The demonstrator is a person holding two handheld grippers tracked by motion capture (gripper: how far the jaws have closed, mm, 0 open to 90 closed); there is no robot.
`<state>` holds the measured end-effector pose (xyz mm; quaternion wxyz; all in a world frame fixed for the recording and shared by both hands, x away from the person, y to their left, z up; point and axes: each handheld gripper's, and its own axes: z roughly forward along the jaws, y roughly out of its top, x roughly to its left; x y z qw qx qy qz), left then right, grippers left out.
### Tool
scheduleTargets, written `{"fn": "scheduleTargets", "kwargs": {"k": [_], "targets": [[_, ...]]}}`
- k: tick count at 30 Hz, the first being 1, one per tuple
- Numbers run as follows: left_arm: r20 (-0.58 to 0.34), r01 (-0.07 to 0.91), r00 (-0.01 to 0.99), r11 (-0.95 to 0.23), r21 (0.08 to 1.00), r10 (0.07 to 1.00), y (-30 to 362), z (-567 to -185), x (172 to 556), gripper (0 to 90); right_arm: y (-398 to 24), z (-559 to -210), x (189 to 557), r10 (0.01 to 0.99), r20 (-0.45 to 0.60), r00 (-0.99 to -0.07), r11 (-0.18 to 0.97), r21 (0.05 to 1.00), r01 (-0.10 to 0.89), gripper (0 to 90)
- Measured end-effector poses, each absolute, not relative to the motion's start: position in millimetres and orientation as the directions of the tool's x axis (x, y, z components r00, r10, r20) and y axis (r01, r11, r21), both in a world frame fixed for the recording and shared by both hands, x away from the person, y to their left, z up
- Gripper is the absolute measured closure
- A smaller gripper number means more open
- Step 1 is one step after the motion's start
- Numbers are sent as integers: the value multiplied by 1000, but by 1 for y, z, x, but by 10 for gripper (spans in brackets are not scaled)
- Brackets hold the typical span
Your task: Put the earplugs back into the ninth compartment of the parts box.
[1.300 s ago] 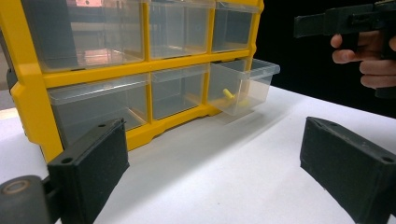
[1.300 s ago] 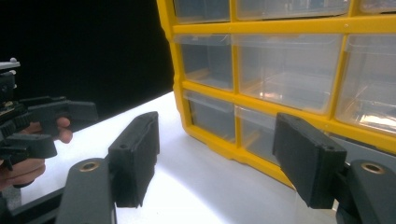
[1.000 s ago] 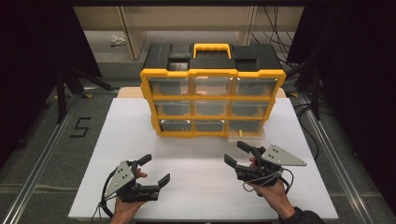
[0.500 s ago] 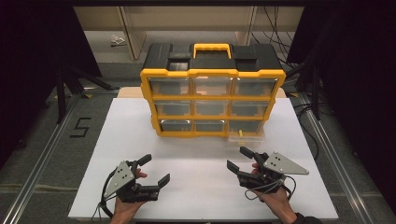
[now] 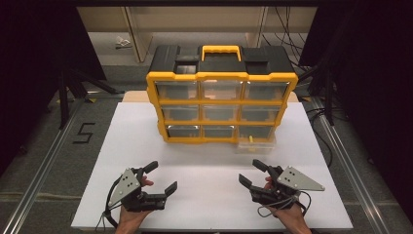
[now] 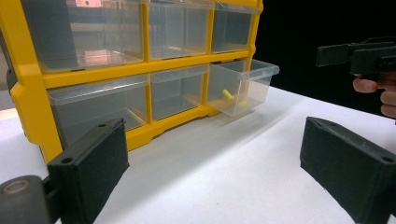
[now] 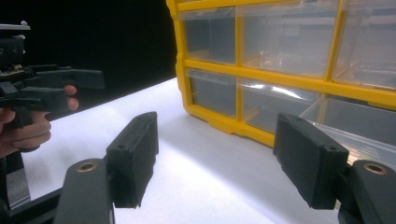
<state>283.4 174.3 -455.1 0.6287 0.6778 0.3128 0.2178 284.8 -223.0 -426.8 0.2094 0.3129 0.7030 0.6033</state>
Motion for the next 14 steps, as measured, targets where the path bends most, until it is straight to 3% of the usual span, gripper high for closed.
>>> {"fn": "scheduleTargets", "kwargs": {"k": [14], "targets": [[-98, 150, 707, -13, 989, 700, 174, -455, 284, 75, -224, -431, 283, 694, 83, -715, 76, 979, 188, 314]]}}
